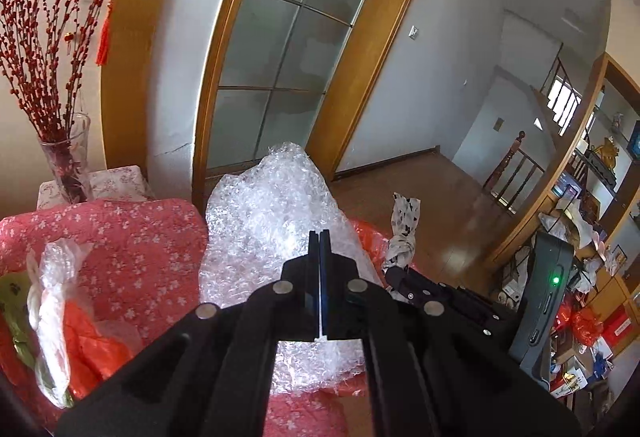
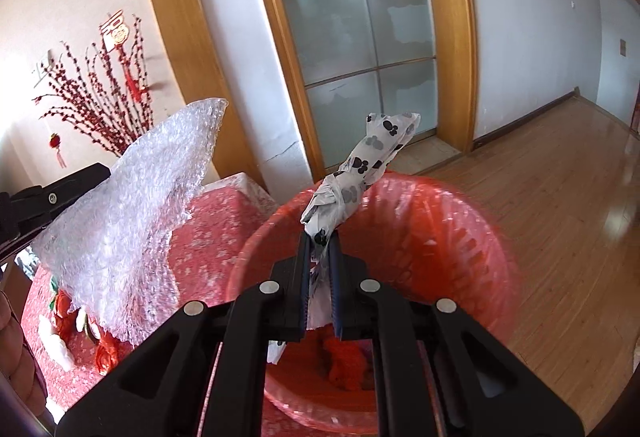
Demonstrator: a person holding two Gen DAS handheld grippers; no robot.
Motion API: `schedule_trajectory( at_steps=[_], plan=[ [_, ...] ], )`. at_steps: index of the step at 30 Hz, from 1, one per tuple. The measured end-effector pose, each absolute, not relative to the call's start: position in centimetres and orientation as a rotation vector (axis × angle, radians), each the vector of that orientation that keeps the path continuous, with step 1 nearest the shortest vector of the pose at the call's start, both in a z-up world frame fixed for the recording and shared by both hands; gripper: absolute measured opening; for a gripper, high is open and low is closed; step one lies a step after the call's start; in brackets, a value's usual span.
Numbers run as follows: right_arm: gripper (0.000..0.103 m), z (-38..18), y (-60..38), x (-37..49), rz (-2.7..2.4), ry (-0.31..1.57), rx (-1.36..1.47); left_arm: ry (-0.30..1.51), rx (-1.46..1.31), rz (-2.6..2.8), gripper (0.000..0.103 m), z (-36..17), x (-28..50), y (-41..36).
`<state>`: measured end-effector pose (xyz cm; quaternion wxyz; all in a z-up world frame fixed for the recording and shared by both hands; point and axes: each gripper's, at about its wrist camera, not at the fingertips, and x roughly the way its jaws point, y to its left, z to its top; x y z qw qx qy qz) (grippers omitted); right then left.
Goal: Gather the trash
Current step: 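Carry the patterned cloth and bubble wrap over the trash basket with both tools, then open both tools to drop the cloth and bubble wrap into the basket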
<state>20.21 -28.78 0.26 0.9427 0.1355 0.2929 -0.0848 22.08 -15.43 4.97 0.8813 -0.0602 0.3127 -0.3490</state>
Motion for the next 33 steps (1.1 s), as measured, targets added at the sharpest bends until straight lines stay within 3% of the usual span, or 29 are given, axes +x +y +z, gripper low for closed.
schedule_trajectory(
  at_steps=[20,23,26,33],
  plan=[
    [0.010,-1.0,-33.0,19.1,-0.223,0.628,0.304,0.748,-0.112,-0.819,0.002,1.5,24.3,-23.4],
    [0.015,-1.3,-32.9,19.2,-0.220,0.637,0.303,0.780,-0.115,-0.808,0.003,0.4,24.6,-23.1],
    [0.025,-1.7,-32.8,19.2,-0.227,0.649,0.302,0.802,-0.121,-0.789,0.012,-0.3,24.8,-22.9],
    [0.026,-2.1,-33.0,18.5,-0.265,0.659,0.283,0.800,-0.108,-0.717,0.019,-1.2,24.8,-20.3]
  ],
)
